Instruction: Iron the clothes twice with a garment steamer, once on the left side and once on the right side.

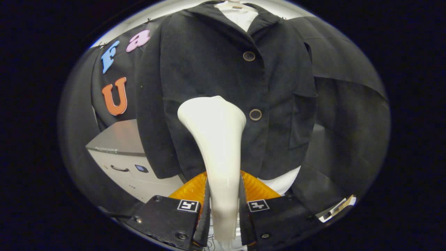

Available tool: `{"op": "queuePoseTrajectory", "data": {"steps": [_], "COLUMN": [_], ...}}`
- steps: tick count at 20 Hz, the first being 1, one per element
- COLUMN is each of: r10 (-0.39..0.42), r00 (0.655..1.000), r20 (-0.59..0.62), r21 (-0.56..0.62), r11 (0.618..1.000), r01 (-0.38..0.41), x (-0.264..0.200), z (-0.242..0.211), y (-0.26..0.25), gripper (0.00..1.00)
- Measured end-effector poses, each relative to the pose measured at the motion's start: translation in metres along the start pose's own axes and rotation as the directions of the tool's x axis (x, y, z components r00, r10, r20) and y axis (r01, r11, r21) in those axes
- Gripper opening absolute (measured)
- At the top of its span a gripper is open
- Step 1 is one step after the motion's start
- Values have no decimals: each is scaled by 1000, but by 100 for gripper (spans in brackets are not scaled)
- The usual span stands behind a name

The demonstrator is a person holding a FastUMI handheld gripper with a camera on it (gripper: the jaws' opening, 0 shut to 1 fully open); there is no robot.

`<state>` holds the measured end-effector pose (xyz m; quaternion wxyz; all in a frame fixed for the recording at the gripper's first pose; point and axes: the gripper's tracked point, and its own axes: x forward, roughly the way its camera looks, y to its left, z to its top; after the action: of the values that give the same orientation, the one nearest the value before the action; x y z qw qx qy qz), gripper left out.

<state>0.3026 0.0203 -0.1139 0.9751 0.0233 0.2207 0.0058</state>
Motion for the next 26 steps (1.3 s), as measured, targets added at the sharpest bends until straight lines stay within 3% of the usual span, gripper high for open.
{"op": "queuePoseTrajectory", "data": {"steps": [6, 11, 18, 26], "r10": [-14, -14, -52, -129], "r00": [996, 995, 999, 977], "r20": [-84, -98, -7, 167], "r21": [33, 101, 195, 311], "r11": [999, 995, 979, 948], "r01": [16, 24, 52, 72], "x": [12, 1, -76, -143], "z": [-42, -46, 7, 112], "y": [1, -3, -70, -163], "gripper": [38, 38, 38, 38]}}
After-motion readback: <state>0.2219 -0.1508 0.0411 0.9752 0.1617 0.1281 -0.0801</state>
